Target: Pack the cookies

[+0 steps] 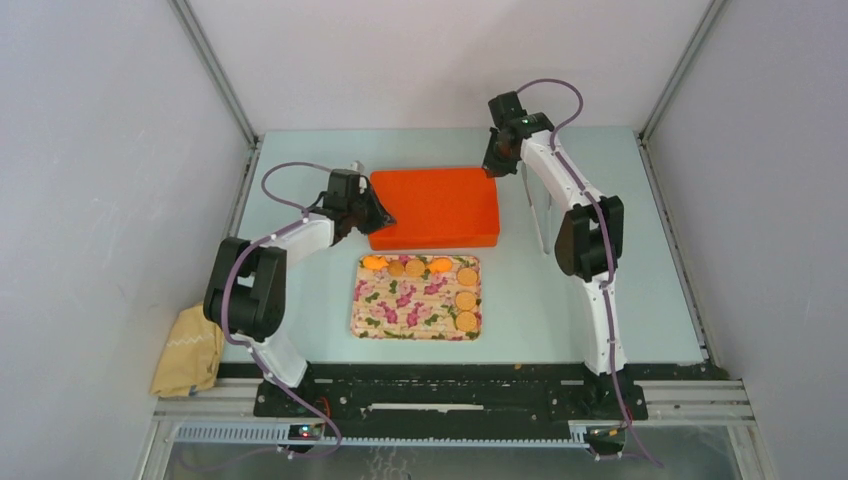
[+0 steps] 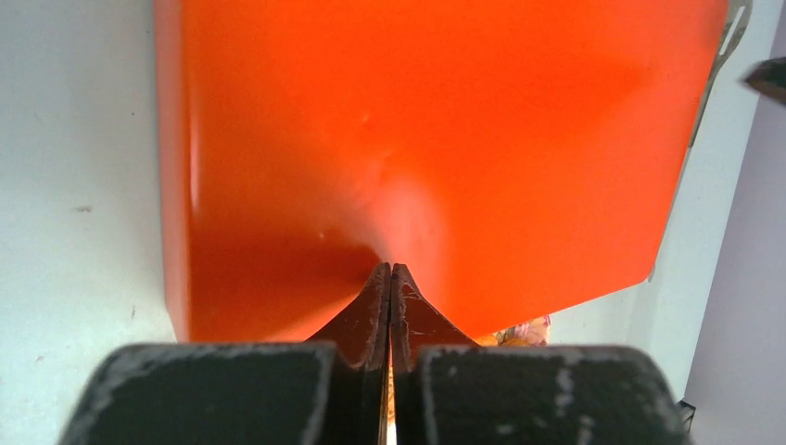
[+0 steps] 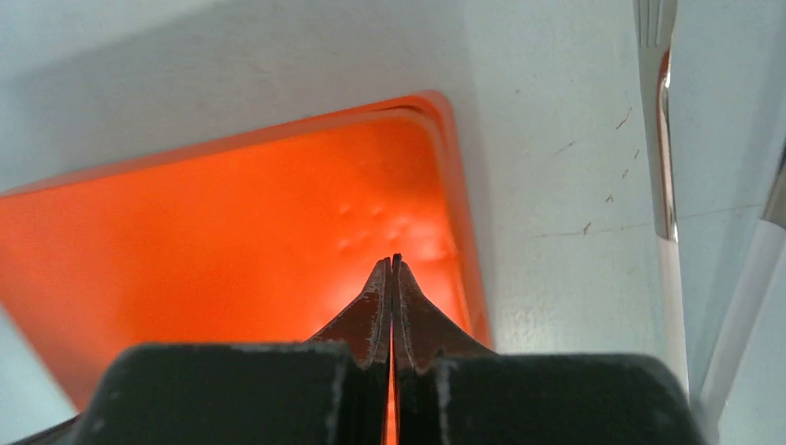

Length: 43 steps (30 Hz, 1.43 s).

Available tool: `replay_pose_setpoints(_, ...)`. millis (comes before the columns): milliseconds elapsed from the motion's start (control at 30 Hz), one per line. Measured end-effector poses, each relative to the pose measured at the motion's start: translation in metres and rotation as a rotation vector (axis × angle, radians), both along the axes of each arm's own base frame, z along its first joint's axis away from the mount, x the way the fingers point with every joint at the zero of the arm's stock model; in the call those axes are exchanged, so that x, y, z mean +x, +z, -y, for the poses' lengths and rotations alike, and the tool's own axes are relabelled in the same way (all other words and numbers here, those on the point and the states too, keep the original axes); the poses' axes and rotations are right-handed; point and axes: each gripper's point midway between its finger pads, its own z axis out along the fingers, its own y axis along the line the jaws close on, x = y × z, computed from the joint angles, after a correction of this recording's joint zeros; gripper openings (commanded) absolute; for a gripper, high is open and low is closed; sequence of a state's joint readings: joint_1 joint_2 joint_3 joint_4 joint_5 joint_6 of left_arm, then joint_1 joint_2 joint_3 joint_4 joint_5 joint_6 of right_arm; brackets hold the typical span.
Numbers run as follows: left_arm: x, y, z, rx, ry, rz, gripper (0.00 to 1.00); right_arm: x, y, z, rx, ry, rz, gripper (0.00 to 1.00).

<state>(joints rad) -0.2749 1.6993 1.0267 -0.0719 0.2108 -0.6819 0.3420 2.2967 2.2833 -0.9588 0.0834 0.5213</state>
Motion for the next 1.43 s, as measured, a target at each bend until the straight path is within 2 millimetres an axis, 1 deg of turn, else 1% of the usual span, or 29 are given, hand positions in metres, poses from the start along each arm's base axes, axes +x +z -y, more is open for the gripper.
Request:
replay_pose_setpoints(67,0.002,0.000,0.002,-0.007,-0.004,0.008,0.00,0.003,-0.025,0.004,0.001,-0.005,-0.051,0.00)
replay_pose_setpoints(100,0.003,0.000,0.002,-0.009,-0.005,0.014,0.00,0.005,-0.042,0.006,0.003,-0.007,-0.086,0.00)
replay_pose_setpoints(133,0.004,0.000,0.003,-0.009,-0.006,0.015,0.00,0.006,-0.053,0.001,0.038,-0.001,-0.116,0.00)
replay_pose_setpoints(200,0.004,0.000,0.003,-0.009,-0.006,0.018,0.00,0.015,-0.048,0.001,0.054,0.005,-0.093,0.00)
replay_pose_setpoints(400,0.004,0.001,0.005,-0.008,-0.010,0.020,0.00,0.016,-0.049,-0.005,0.106,0.028,-0.079,0.00)
replay_pose_setpoints(533,0.002,0.003,0.005,-0.003,-0.015,0.024,0.00,0.007,-0.047,-0.007,0.110,0.047,-0.040,0.00)
replay_pose_setpoints(633,-0.007,0.010,0.003,0.033,-0.024,0.036,0.02,-0.009,-0.047,-0.003,0.063,0.068,-0.018,0.00)
replay_pose_setpoints(667,-0.011,0.016,0.004,0.043,-0.030,0.050,0.04,-0.016,-0.044,-0.003,0.043,0.080,-0.010,0.00)
replay_pose_setpoints(700,-0.014,0.025,0.004,0.064,-0.036,0.075,0.08,-0.023,-0.040,-0.004,0.027,0.091,0.002,0.00)
replay_pose_setpoints(767,-0.021,0.051,0.008,0.093,-0.049,0.156,0.17,-0.033,-0.027,-0.008,0.003,0.114,0.037,0.00)
replay_pose_setpoints(833,-0.027,0.083,0.009,0.113,-0.044,0.251,0.23,-0.040,-0.007,-0.013,-0.008,0.133,0.089,0.00)
replay_pose_setpoints(867,-0.030,0.099,0.009,0.118,-0.037,0.301,0.25,-0.043,0.002,-0.015,-0.011,0.139,0.117,0.00)
replay_pose_setpoints(900,-0.034,0.111,0.008,0.122,-0.033,0.339,0.26,-0.049,0.012,-0.017,-0.010,0.147,0.143,0.04)
replay_pose_setpoints(967,-0.042,0.133,0.000,0.131,-0.006,0.411,0.26,-0.060,0.024,-0.019,-0.007,0.162,0.188,0.08)
replay_pose_setpoints(1033,-0.046,0.142,-0.009,0.145,0.024,0.445,0.26,-0.070,0.027,-0.016,-0.005,0.165,0.206,0.10)
replay_pose_setpoints(1067,-0.047,0.142,-0.014,0.156,0.039,0.450,0.26,-0.077,0.024,-0.012,-0.005,0.163,0.208,0.12)
replay_pose_setpoints(1133,-0.050,0.136,-0.021,0.184,0.060,0.444,0.25,-0.087,0.014,-0.004,-0.010,0.157,0.196,0.13)
replay_pose_setpoints(1267,-0.053,0.121,-0.029,0.225,0.073,0.411,0.22,-0.099,-0.010,0.005,-0.030,0.150,0.144,0.12)
replay_pose_setpoints(1400,-0.052,0.121,-0.030,0.231,0.081,0.412,0.21,-0.097,-0.012,0.009,-0.044,0.140,0.147,0.14)
replay_pose_setpoints(1433,-0.052,0.121,-0.030,0.231,0.081,0.412,0.21,-0.097,-0.012,0.010,-0.047,0.138,0.147,0.20)
